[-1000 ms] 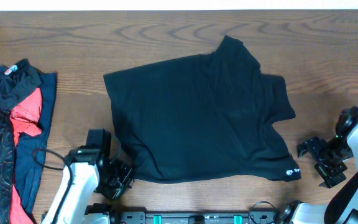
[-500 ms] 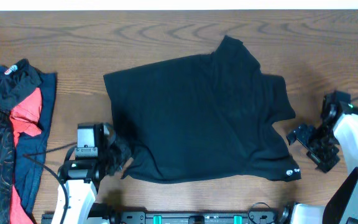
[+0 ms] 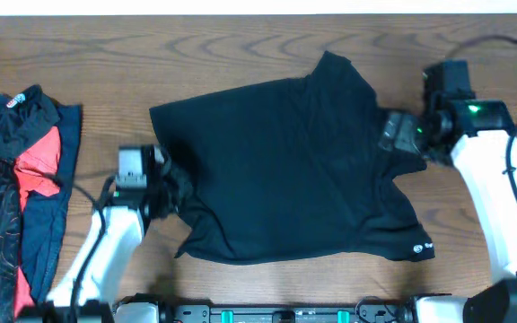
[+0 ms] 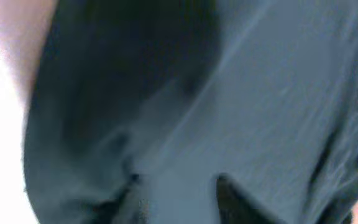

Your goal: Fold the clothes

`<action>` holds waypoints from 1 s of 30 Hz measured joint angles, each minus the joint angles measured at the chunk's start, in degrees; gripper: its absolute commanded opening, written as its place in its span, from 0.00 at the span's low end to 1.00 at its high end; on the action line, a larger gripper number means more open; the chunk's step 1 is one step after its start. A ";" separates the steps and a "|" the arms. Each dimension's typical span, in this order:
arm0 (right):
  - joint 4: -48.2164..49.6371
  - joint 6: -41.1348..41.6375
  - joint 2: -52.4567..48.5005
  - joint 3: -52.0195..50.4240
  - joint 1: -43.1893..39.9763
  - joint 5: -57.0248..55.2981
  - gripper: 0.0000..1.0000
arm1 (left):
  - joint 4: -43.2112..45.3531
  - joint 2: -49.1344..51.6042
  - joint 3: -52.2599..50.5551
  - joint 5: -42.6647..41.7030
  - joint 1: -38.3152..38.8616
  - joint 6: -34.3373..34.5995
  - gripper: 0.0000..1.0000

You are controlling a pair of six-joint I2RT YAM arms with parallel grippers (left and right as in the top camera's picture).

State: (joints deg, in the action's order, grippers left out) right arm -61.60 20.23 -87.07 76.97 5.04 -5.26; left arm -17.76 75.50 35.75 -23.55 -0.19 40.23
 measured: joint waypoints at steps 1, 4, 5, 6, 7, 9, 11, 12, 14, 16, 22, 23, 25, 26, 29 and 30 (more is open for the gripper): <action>0.39 -0.96 0.00 1.01 1.25 -0.42 0.99 | -0.17 1.36 2.05 0.35 0.00 -1.62 0.55; 1.62 -3.04 0.04 2.69 3.26 -1.31 0.99 | -2.10 5.81 9.99 1.92 0.00 -5.84 0.61; 1.73 -3.50 0.07 2.80 3.50 -1.51 0.99 | -2.93 7.06 12.33 2.56 0.00 -7.19 0.72; 1.66 -4.11 0.07 2.82 3.69 -1.75 0.99 | -4.02 8.52 14.99 3.06 0.00 -8.63 0.79; 1.42 -4.57 0.07 2.82 3.76 -1.92 0.99 | -5.22 9.79 17.25 3.39 -0.02 -9.62 0.87; 0.76 -5.44 0.07 2.82 3.82 -2.12 0.98 | -7.87 12.92 21.90 4.28 -0.02 -12.44 0.98; -0.52 -6.36 0.07 2.82 3.82 -2.29 0.99 | -9.97 16.28 26.03 4.83 -0.02 -14.47 0.98; -1.05 -6.78 0.07 2.82 3.82 -2.32 0.99 | -10.71 17.81 27.67 4.96 -0.02 -15.39 0.98; -1.86 -7.52 0.07 2.82 3.82 -2.32 0.99 | -12.46 20.61 30.53 5.35 -0.11 -17.05 0.97; -2.84 -7.96 0.07 2.82 3.82 -2.32 0.99 | -14.27 23.43 33.40 5.55 -0.37 -18.45 0.89; -4.26 -8.96 0.07 2.82 3.85 -2.29 0.99 | -18.25 30.71 41.92 5.84 -3.87 -22.47 0.98; -4.55 -9.16 0.07 2.82 3.85 -2.27 0.99 | -18.91 31.85 43.50 5.84 -4.76 -22.67 0.98; -5.14 -9.31 0.07 2.82 3.91 -2.27 0.99 | -19.93 33.97 46.69 5.86 -6.64 -22.99 0.98; -5.42 -9.40 0.07 2.82 3.93 -2.27 0.99 | -20.79 34.91 48.24 5.88 -7.54 -23.17 0.98; -5.86 -9.62 0.07 2.82 3.93 -2.27 0.99 | -21.57 36.85 51.63 5.86 -9.40 -23.61 0.98; -5.92 -9.66 0.07 2.82 3.93 -2.27 0.99 | -21.62 37.44 52.57 5.84 -9.84 -23.67 0.98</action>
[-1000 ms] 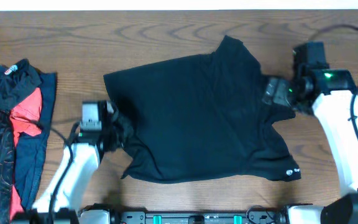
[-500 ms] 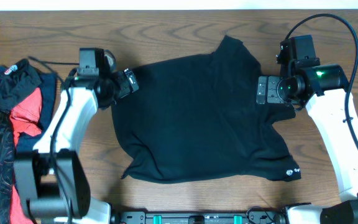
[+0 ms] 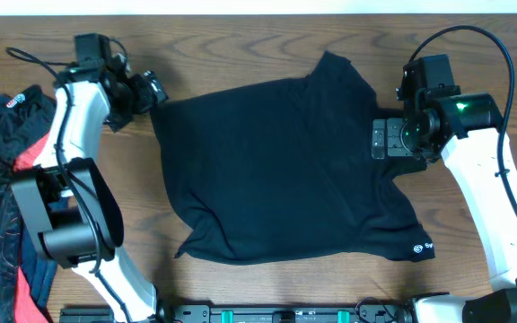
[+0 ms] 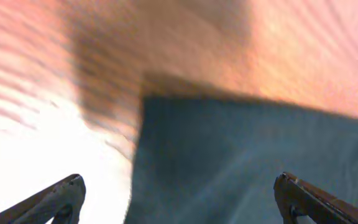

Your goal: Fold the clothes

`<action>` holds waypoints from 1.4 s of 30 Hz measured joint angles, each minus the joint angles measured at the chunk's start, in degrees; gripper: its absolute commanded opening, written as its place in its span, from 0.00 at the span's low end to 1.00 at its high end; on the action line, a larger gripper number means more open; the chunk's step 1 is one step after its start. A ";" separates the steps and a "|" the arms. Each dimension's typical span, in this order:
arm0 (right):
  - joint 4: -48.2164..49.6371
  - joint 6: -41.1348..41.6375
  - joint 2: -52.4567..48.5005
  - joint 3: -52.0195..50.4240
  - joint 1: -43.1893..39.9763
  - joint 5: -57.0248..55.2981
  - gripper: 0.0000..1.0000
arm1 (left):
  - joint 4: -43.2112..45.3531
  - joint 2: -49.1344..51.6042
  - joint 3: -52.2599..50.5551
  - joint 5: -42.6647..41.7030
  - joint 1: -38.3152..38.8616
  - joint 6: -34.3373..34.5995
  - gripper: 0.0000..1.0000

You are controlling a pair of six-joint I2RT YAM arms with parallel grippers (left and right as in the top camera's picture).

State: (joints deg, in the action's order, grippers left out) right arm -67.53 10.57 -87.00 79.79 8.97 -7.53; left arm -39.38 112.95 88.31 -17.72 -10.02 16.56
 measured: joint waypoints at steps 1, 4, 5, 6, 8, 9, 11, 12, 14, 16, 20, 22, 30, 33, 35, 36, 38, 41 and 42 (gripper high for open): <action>0.00 -0.13 0.00 0.00 0.00 0.00 0.99 | 0.02 0.90 1.07 -0.17 -0.37 -0.11 0.98; 0.00 -0.20 0.00 0.00 0.00 0.00 0.99 | 0.13 2.27 1.77 -0.57 -0.37 -0.13 0.98; -0.02 -0.24 0.00 0.00 0.00 0.00 0.99 | 0.15 2.82 1.79 -0.83 -0.37 -0.13 0.98; -0.09 -0.31 0.00 0.00 0.00 0.00 0.99 | 0.17 3.56 1.79 -1.42 -0.31 -0.13 0.98; -0.39 -0.37 0.00 0.00 0.00 0.00 0.99 | 0.26 5.51 1.79 -2.51 -0.26 -0.15 0.99; -0.50 -0.37 0.00 0.00 0.00 0.00 0.99 | 0.28 6.27 1.79 -2.97 -0.26 -0.13 0.99; -0.79 -0.37 0.00 0.00 0.00 0.00 0.99 | 0.63 8.50 1.79 -3.87 -0.26 -0.15 1.00; -1.01 -0.37 0.00 0.00 0.00 0.00 0.99 | 0.85 9.57 1.79 -4.46 -0.26 -0.15 0.99; -1.55 -0.37 0.00 0.00 0.00 0.00 0.99 | 1.05 11.10 2.05 -5.55 -0.26 0.04 0.88; -2.10 -0.37 0.00 0.00 0.00 0.00 0.99 | 2.47 11.23 2.40 -6.80 -0.28 0.15 0.60; -2.47 -0.37 0.00 0.00 0.00 0.00 0.99 | 3.96 13.11 2.43 -9.07 -0.24 -0.11 0.37; -2.56 -0.37 0.00 0.00 0.00 0.02 0.99 | 4.90 13.40 2.43 -10.36 -0.26 -0.24 0.26; -2.64 -0.37 0.00 0.00 0.00 0.09 0.99 | 6.01 13.40 2.43 -13.33 -0.26 -0.31 0.06; -2.62 -0.37 0.00 0.00 0.00 0.42 0.99 | 6.21 13.40 2.43 -13.53 -0.26 -0.31 0.06; -2.62 -0.37 0.00 0.00 0.00 0.48 0.99 | 6.21 13.40 2.43 -13.64 -0.26 -0.31 0.06; -2.62 -0.37 0.00 0.00 0.00 0.48 0.99 | 6.21 13.40 2.43 -13.66 -0.26 -0.33 0.06; -2.54 -0.37 0.00 0.00 0.00 0.52 0.99 | 6.21 13.40 2.43 -13.66 -0.26 -0.39 0.06; -1.75 -0.39 0.00 0.00 0.00 0.61 0.99 | 6.19 13.40 2.43 -13.66 -0.26 -0.55 0.06; -1.20 -0.39 0.00 0.00 0.00 0.63 0.99 | 6.19 13.40 2.43 -13.66 -0.26 -0.55 0.06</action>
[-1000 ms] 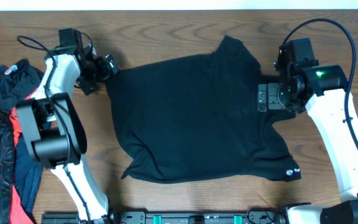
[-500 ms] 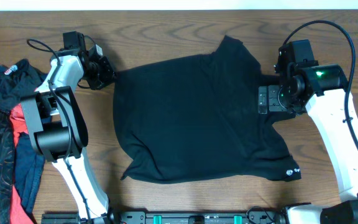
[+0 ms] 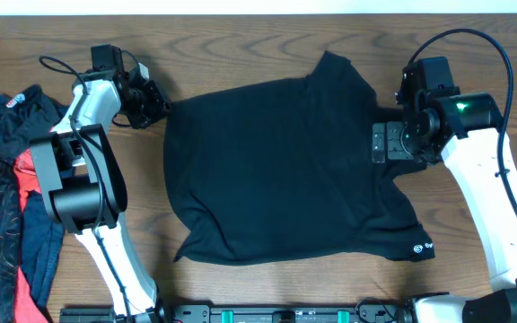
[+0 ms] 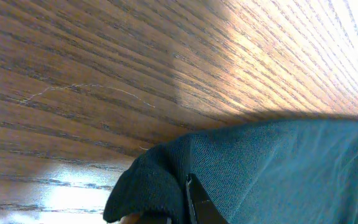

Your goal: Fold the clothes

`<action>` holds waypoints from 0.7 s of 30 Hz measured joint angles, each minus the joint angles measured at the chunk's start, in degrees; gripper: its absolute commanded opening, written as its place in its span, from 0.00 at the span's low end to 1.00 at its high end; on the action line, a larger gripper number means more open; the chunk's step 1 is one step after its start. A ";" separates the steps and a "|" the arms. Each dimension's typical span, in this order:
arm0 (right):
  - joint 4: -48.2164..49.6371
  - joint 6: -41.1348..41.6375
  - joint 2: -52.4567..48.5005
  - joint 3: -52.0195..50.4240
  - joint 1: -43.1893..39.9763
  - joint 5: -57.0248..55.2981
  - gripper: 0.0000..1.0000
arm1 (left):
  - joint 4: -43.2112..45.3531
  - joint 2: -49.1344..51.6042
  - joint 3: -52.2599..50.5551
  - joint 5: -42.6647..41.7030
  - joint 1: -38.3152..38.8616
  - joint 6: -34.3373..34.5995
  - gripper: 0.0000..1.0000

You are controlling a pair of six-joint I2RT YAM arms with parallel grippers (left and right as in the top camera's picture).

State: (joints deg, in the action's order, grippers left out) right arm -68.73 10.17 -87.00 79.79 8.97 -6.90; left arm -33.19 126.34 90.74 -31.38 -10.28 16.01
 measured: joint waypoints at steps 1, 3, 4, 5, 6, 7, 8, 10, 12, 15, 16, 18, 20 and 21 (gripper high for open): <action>0.28 0.00 0.00 0.00 0.00 0.00 0.99 | -0.02 0.00 0.00 0.00 0.00 -0.02 0.06; 1.70 -0.11 -0.04 0.00 -0.02 0.00 0.99 | -0.15 0.00 0.00 0.00 0.00 -0.02 0.12; 2.84 -0.17 -0.17 0.00 -0.04 0.00 0.99 | -0.31 0.00 0.00 0.00 0.00 -0.11 0.23; 3.91 -0.35 -0.46 0.00 -0.26 0.02 0.99 | -0.37 0.00 0.00 -0.07 0.00 -0.55 0.30; 4.98 -0.63 -0.94 0.02 -0.46 0.26 0.97 | -0.48 0.00 0.00 -0.20 0.00 -0.61 0.44; 6.08 -1.20 -1.77 0.04 -0.83 0.61 0.95 | -0.57 0.00 0.00 -0.37 0.00 -0.90 0.62; 7.34 -1.97 -3.13 0.09 -1.36 1.09 0.93 | -0.63 0.00 0.00 -0.87 0.00 -1.44 0.64; 8.90 -3.08 -6.45 0.31 -2.34 1.57 0.86 | -0.70 0.00 0.00 -2.03 0.00 -1.75 0.64; 9.11 -3.45 -10.62 0.52 -3.06 1.97 0.86 | -0.74 0.00 0.00 -3.21 0.00 -2.25 0.47; 5.68 -3.45 -18.14 2.78 -3.56 2.43 0.88 | -0.90 0.00 0.00 -4.15 0.00 -2.71 0.36; 3.91 -3.45 -20.04 4.09 -3.56 2.40 0.88 | -0.87 0.00 0.00 -4.35 0.00 -2.93 0.36; -0.85 -3.39 -25.14 9.07 -3.58 2.67 0.90 | -0.98 0.00 0.00 -4.68 0.00 -2.97 0.36; -5.18 -3.41 -28.98 15.56 -3.58 2.99 0.90 | -1.05 0.00 0.00 -4.72 0.00 -2.97 0.36; -6.91 -3.43 -30.60 19.34 -3.58 3.28 0.91 | -1.07 0.00 0.00 -4.76 0.00 -2.97 0.36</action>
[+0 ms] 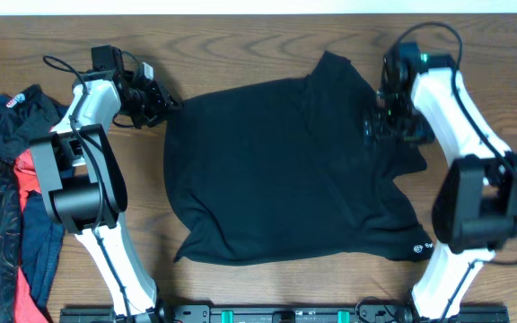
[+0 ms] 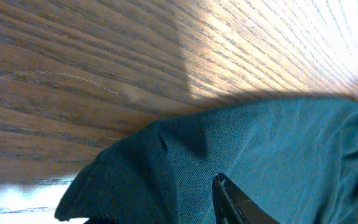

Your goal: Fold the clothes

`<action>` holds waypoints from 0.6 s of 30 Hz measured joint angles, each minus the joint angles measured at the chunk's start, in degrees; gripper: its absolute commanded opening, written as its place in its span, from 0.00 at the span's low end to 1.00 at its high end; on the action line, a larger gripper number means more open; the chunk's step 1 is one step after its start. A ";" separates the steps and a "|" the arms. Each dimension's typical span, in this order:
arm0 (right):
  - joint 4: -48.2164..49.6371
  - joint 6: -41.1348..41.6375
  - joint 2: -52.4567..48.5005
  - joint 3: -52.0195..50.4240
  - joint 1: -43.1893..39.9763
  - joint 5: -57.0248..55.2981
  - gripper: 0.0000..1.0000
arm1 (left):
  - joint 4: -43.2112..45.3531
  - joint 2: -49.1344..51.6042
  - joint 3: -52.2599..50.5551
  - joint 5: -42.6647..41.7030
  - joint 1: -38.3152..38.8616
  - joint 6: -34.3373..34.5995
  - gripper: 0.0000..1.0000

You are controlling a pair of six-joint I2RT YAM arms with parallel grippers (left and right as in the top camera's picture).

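Observation:
A black shirt (image 1: 281, 170) lies spread flat in the middle of the wooden table. My left gripper (image 1: 157, 100) is at the shirt's far left corner. In the left wrist view the dark cloth (image 2: 185, 162) bunches up against one finger (image 2: 229, 200), while the other finger is hidden under the fold; the gripper looks shut on that corner. My right gripper (image 1: 377, 122) sits low over the shirt's right sleeve area, near the far right. The overhead view does not show how its jaws stand.
A pile of black and red clothes (image 1: 16, 179) lies at the table's left edge. Bare wooden table (image 1: 240, 45) runs along the far side. The shirt's near right corner carries a small white logo (image 1: 419, 248).
My right gripper has shifted a little farther and to the left over the sleeve, and its arm now reaches across from the far right. The left gripper stays at the corner, with more cloth bunched.
At first my left gripper was buried in cloth at the shirt's near left edge. It then stood open at the far left corner, later closing on that corner. The right gripper stayed by the right sleeve throughout and has now moved slightly.

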State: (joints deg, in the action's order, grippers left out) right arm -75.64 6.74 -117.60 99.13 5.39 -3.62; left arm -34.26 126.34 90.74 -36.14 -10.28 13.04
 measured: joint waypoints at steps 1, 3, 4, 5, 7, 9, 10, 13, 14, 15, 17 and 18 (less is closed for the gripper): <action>-1.20 0.00 -1.33 4.02 0.00 0.28 0.92 | 0.02 0.00 0.00 -0.02 0.00 0.00 0.36; -4.22 -0.02 -3.87 12.72 0.00 0.98 0.88 | -0.04 0.00 0.00 -0.13 0.00 0.00 0.36; -5.25 -0.09 -4.70 16.48 0.00 1.42 0.84 | -0.09 0.00 0.00 -0.13 0.00 0.00 0.36; -6.38 -0.24 -5.64 20.41 0.00 2.01 0.79 | -0.13 0.00 0.00 -0.15 0.00 0.00 0.36; -8.81 -0.39 -7.15 26.12 0.00 3.37 0.74 | -0.33 0.00 0.00 -0.13 0.00 0.00 0.36; -11.19 -0.42 -9.01 30.58 0.00 5.35 0.70 | -0.68 0.00 0.00 -0.15 0.00 0.00 0.36; -12.22 -0.39 -10.05 32.02 0.00 6.27 0.72 | -0.90 0.00 0.00 -0.15 0.00 0.00 0.36; -15.91 -0.46 -14.14 33.94 0.00 8.79 0.75 | -1.62 0.00 0.00 -0.15 0.00 0.00 0.36; -17.44 -0.46 -15.74 33.99 0.00 9.49 0.77 | -1.77 0.00 0.00 -0.15 0.00 0.00 0.36; -18.95 -0.55 -17.51 33.99 0.00 10.14 0.76 | -1.92 0.00 0.00 -0.15 0.00 0.00 0.36; -21.33 -0.83 -21.00 33.94 0.00 11.15 0.72 | -2.40 0.00 -0.02 -0.15 0.00 -0.02 0.36; -21.66 -1.03 -22.18 33.88 0.00 11.50 0.69 | -2.51 0.00 0.00 -0.15 0.00 0.00 0.36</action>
State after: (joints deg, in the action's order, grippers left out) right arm -97.30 5.72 -139.79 133.01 5.39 7.88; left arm -36.77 126.34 90.74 -36.29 -10.28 13.04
